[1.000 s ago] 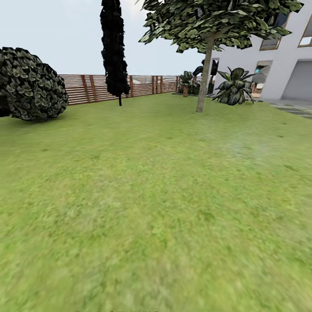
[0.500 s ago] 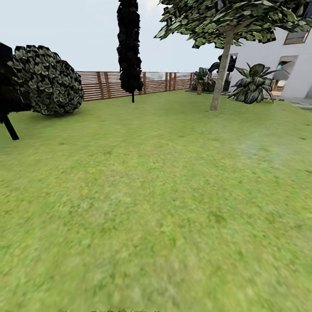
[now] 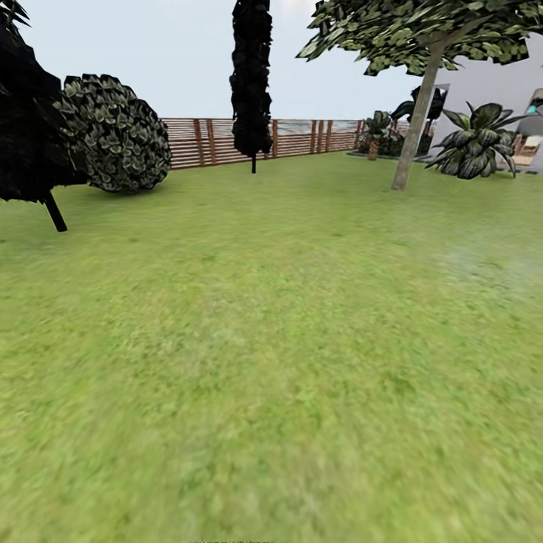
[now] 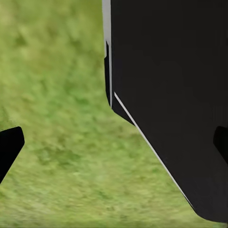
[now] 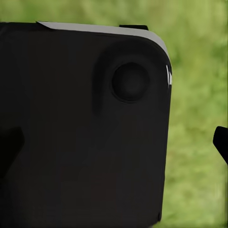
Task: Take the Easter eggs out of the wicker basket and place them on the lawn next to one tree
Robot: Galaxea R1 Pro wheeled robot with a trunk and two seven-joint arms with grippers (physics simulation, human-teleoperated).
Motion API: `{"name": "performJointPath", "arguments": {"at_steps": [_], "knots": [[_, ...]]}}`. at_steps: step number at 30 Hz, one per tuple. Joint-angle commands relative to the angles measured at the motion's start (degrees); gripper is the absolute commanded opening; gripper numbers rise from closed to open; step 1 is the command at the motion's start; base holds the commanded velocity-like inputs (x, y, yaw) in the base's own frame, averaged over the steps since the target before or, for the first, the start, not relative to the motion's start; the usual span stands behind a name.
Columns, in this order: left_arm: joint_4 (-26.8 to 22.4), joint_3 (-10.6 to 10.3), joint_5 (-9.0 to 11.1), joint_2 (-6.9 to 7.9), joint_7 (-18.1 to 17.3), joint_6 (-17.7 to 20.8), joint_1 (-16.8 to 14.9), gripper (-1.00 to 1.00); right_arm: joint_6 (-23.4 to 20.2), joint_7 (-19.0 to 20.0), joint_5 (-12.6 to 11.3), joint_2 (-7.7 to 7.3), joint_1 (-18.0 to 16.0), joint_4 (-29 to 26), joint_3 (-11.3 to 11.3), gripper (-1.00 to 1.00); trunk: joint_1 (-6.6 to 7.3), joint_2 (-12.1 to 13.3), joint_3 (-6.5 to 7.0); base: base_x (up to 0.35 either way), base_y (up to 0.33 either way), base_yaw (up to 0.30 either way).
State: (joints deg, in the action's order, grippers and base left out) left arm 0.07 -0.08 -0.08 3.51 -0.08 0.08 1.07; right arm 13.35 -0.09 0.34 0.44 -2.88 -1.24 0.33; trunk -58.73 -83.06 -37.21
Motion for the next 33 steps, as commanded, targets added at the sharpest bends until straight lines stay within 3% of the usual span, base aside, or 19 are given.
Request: {"name": "performJointPath", "arguments": {"at_steps": [1, 33], "knots": [[0.0, 0.0, 0.0, 0.02, 0.0, 0.0, 0.0, 1.0, 0.2, 0.0, 0.0, -0.01, 0.0, 0.0, 0.0, 1.0, 0.0, 0.0, -0.1, 0.0, 0.0, 0.197], [0.0, 0.0, 0.0, 0.01, 0.0, 0.0, 0.0, 1.0, 0.4, -0.1, 0.0, -0.18, 0.0, -0.2, 0.0, 1.0, 0.0, 0.0, -2.33, 0.0, 0.0, 0.197]]}}
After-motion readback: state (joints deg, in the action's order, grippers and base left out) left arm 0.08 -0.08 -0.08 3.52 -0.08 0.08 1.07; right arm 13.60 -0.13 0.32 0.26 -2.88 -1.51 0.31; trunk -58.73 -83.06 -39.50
